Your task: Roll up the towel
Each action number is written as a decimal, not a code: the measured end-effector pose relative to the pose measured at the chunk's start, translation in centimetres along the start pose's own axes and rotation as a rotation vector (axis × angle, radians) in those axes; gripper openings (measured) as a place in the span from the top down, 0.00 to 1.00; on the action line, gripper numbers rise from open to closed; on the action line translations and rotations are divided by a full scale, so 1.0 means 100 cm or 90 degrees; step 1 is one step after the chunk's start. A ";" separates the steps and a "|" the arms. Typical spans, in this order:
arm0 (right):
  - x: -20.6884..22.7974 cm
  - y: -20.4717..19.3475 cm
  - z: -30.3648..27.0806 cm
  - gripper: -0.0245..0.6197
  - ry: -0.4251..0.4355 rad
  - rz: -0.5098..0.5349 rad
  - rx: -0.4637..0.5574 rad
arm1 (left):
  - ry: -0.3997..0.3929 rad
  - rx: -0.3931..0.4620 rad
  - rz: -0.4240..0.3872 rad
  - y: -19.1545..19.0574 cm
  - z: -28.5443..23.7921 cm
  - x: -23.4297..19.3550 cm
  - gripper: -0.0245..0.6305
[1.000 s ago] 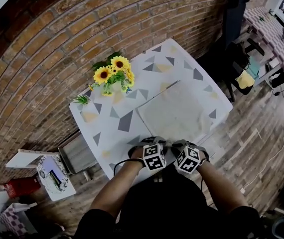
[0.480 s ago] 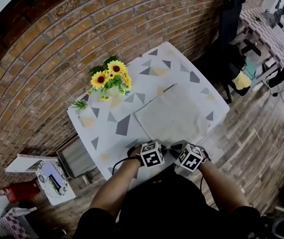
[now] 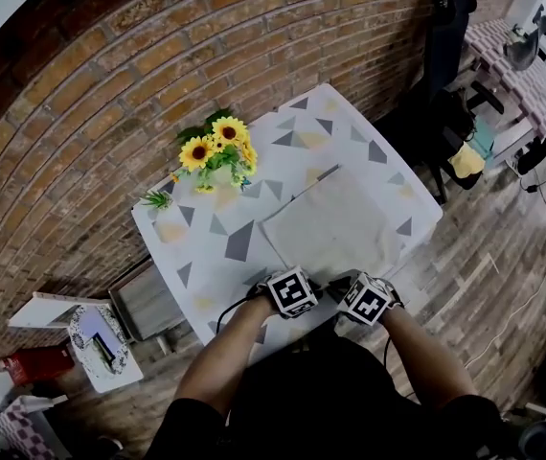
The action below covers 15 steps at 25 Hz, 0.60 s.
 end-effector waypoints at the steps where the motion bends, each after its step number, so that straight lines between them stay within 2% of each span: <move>1: 0.000 -0.001 0.000 0.90 0.005 -0.010 -0.010 | 0.000 0.003 0.007 0.000 0.001 -0.001 0.90; 4: 0.002 -0.001 0.002 0.90 0.015 -0.057 -0.024 | 0.029 0.011 -0.016 0.004 0.004 -0.004 0.90; 7: 0.011 -0.001 -0.001 0.90 0.012 -0.094 -0.032 | 0.086 0.006 -0.060 0.008 0.012 -0.010 0.90; 9: 0.016 0.000 -0.002 0.90 0.009 -0.095 -0.038 | 0.141 -0.016 -0.123 0.010 0.017 -0.013 0.88; 11: 0.018 0.001 -0.004 0.90 0.012 -0.085 -0.043 | 0.192 -0.050 -0.213 0.012 0.020 -0.013 0.81; 13: 0.020 0.003 -0.005 0.90 0.018 -0.078 -0.046 | 0.210 -0.074 -0.277 0.014 0.018 -0.008 0.78; 15: 0.021 0.003 -0.005 0.89 0.021 -0.076 -0.042 | 0.208 -0.087 -0.306 0.015 0.014 -0.003 0.78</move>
Point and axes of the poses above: the fingertips, and each gripper's own axes: z backward along the fingers, x to its right, y out of its top, the point moved 3 cm from there along z, backward along the fingers, and after that the axes turned 6 degrees about x, right-handed, at the moved point
